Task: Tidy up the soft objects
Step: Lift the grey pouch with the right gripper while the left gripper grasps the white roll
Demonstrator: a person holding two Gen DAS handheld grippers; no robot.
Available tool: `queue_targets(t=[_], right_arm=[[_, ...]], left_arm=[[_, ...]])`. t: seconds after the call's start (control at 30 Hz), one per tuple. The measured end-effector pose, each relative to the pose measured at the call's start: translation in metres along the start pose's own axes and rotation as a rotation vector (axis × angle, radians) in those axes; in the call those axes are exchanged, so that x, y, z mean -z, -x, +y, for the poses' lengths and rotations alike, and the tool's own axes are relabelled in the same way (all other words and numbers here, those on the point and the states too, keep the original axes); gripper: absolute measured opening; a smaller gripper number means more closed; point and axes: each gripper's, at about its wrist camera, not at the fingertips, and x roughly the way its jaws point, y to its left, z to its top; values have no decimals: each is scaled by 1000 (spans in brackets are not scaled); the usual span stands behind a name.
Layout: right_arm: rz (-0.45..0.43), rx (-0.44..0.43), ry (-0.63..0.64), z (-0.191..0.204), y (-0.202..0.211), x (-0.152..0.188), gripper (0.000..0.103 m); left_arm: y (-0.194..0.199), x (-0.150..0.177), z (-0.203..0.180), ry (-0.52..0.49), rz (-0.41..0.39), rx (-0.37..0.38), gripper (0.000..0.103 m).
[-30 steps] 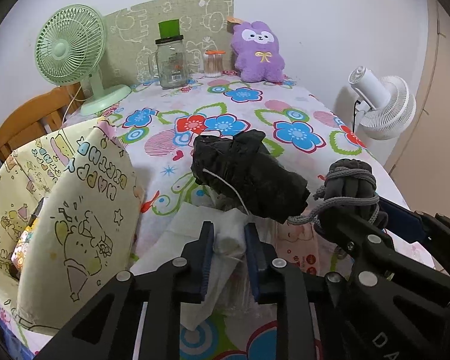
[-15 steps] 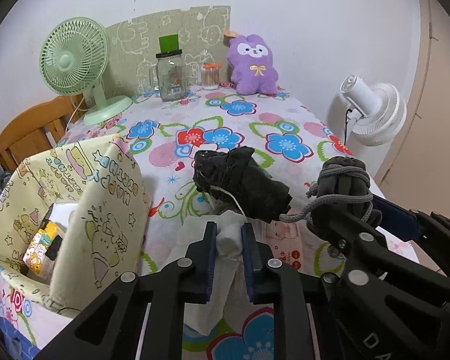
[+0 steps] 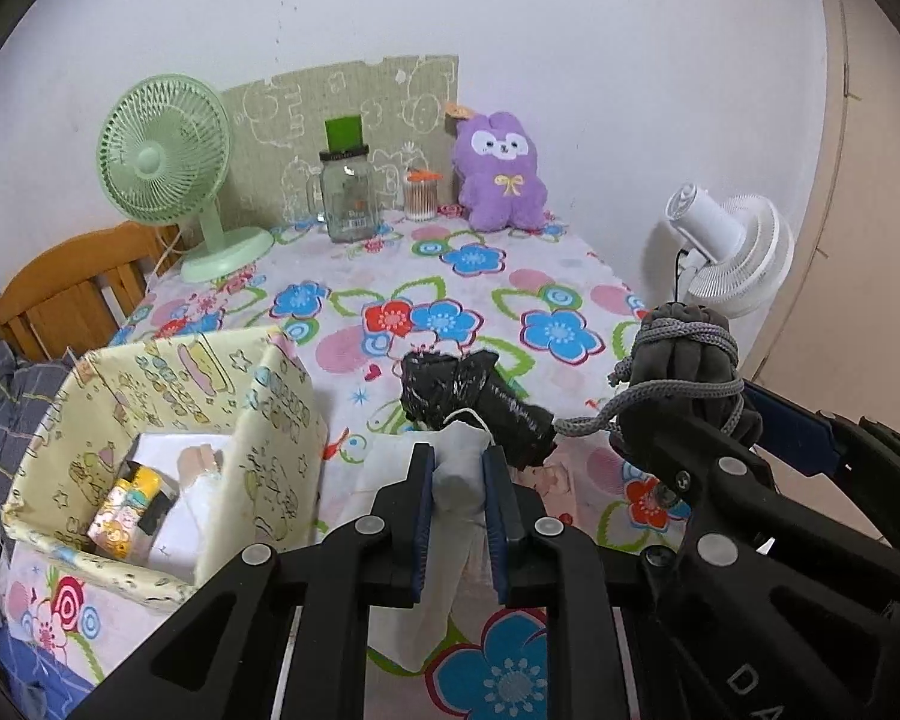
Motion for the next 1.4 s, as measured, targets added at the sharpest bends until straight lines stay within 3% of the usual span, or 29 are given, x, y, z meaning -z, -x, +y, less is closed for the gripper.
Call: queue_targets(t=[0.7, 1.4], right_arm=[[-126, 35, 20, 22, 66, -18, 46], [-161, 2, 39, 63, 72, -38, 46]], left_arm=[[65, -17, 6, -42, -113, 18, 14], [81, -30, 47, -15, -153, 21, 14]])
